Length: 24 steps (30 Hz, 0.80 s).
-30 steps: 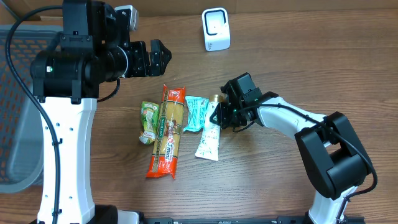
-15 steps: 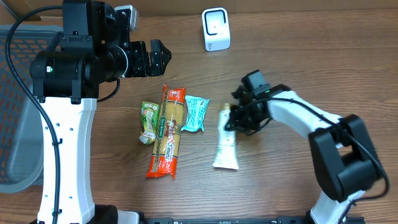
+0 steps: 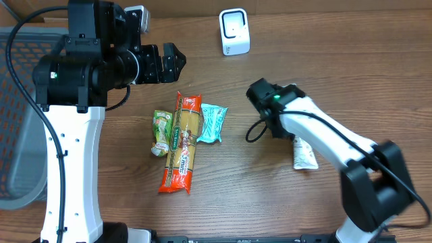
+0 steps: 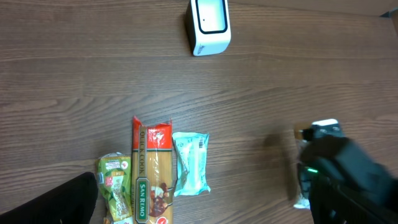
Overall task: Scan the item barcode
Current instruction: 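Lift the white tube and carry it to the right side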
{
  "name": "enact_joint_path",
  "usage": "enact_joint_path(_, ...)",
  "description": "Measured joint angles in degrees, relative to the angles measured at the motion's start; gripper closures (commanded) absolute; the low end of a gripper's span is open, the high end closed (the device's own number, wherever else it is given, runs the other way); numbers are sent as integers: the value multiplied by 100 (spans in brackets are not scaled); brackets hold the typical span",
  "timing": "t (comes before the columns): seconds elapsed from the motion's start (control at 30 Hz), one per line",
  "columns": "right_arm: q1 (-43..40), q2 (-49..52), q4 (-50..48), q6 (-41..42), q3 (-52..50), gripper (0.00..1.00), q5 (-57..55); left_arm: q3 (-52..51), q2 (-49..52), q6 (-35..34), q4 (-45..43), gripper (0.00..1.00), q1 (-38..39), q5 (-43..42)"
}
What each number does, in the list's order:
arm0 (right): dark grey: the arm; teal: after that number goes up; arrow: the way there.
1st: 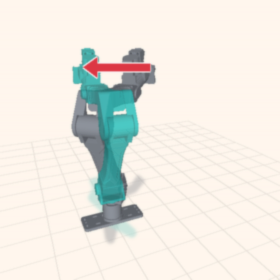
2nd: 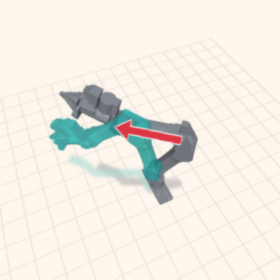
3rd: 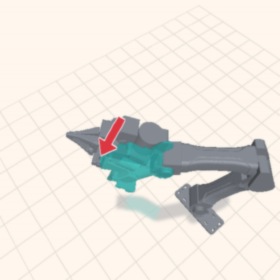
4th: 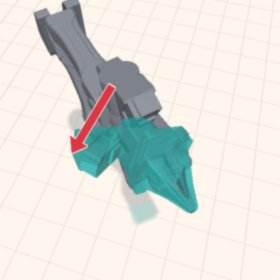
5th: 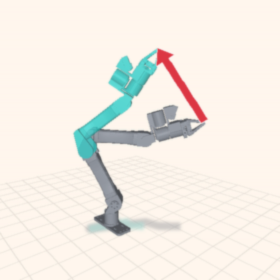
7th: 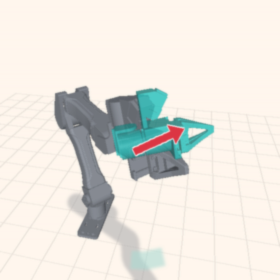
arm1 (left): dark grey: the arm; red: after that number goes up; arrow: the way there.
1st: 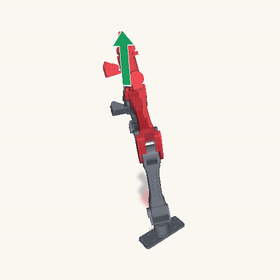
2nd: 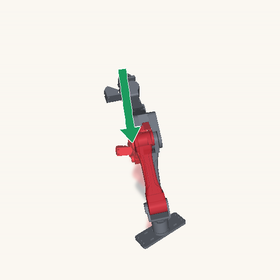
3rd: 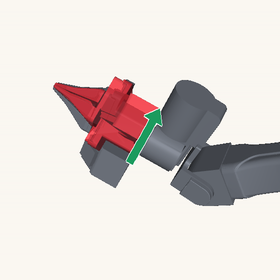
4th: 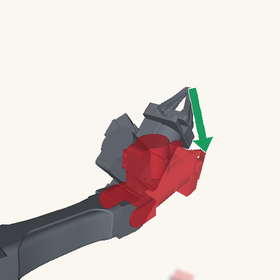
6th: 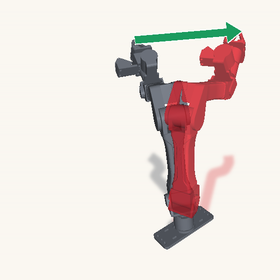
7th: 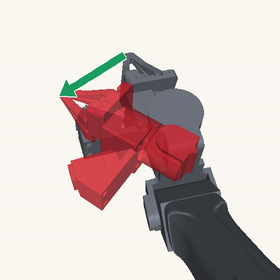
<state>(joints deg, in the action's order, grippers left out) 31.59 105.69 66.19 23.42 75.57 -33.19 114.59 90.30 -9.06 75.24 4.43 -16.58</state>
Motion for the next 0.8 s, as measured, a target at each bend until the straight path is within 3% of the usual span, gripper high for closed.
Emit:
enact_joint_path(0.07,28,304,11,-107,0,94,-315,0,0,0,0,0,0,0)
enact_joint_path(0.17,131,640,46,-258,0,66,-638,0,0,0,0,0,0,0)
enact_joint_path(0.27,372,704,-20,-352,-4,64,-778,0,0,0,2,0,0,0)
enact_joint_path(0.33,584,704,-166,-380,4,56,-743,0,0,0,0,0,0,0)
enact_joint_path(0.6,1174,704,-828,-415,4,41,1263,0,0,0,0,0,-2,0)
enact_joint_path(0.8,1045,704,-732,-407,4,34,1834,0,0,0,0,0,0,0)
